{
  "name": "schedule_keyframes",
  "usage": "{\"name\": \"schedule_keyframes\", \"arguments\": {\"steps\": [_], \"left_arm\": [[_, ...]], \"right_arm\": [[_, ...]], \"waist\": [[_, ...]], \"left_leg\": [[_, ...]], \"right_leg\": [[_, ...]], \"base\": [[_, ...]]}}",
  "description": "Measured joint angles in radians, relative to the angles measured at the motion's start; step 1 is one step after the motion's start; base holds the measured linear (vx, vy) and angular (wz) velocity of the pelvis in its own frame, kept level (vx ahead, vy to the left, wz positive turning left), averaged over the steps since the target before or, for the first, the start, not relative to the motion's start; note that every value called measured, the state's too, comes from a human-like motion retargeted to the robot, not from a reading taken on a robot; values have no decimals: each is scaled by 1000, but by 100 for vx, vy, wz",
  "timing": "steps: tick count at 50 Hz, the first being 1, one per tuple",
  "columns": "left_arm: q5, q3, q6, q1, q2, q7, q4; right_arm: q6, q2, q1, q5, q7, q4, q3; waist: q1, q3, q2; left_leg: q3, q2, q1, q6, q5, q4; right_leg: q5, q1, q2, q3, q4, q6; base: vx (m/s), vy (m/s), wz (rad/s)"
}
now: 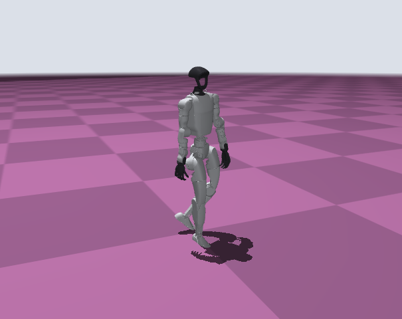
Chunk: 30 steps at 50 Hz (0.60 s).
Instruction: In place motions
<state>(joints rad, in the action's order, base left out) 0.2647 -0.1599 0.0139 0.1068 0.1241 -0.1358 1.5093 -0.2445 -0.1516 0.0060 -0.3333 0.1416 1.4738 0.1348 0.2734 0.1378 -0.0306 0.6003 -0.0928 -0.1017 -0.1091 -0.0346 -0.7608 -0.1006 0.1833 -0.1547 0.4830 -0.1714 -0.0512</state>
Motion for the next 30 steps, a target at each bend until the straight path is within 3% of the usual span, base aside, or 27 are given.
{"name": "schedule_keyframes", "arguments": {"steps": [2, 5, 8, 12, 15, 17, 21, 30], "left_arm": [[-9, -23, 7, 1, 10, 8, 28], [-4, -59, 10, -21, 20, 21, 50], [9, -76, 8, -61, 20, 29, 54], [31, -79, 7, -109, 9, 35, 55], [43, -88, 10, -129, -2, 32, 54], [42, -79, 10, -117, -8, 36, 49], [33, -69, 4, -101, -20, 30, 12], [-6, -50, -1, -37, -21, 6, -26]], "right_arm": [[17, 17, -26, -34, 24, -65, -39], [49, 36, -57, -69, 51, -155, -111], [78, 51, -70, -97, 73, -228, -169], [96, 61, -59, -104, 97, -284, -205], [95, 70, -38, -85, 97, -280, -209], [86, 71, -26, -49, 78, -260, -183], [73, 45, -1, 14, 67, -178, -141], [23, -18, 32, -61, 1, -7, -72]], "waist": [[-17, -27, -2], [-32, -63, -1], [-72, -103, 34], [-63, -146, 88], [-31, -125, 98], [12, -127, 96], [-30, -115, 79], [-40, -94, 80]], "left_leg": [[-73, 38, -46, -24, 17, 19], [-54, 42, -40, -71, 64, 171], [-159, 98, -49, -39, 86, 391], [-365, 151, -32, -51, 57, 576], [-263, 116, -31, -49, 84, 559], [-315, 126, -14, -34, 90, 572], [-277, 147, 16, -45, 82, 625], [-316, 164, 3, -56, 87, 633]], "right_leg": [[21, -9, 19, -51, 19, -7], [48, -25, 43, -126, 39, -14], [73, -60, 120, -207, 67, -29], [78, -129, 220, -273, 100, -48], [79, -128, 237, -322, 107, -46], [75, -140, 231, -284, 115, -44], [73, -145, 226, -315, 112, -41], [50, -146, 219, -294, 110, -22]], "base": [[0, 0, -198], [8, 2, -195], [15, 2, -225], [23, -1, -123], [19, -3, -42], [6, 2, 14], [11, 2, -35], [7, 3, 20]]}}
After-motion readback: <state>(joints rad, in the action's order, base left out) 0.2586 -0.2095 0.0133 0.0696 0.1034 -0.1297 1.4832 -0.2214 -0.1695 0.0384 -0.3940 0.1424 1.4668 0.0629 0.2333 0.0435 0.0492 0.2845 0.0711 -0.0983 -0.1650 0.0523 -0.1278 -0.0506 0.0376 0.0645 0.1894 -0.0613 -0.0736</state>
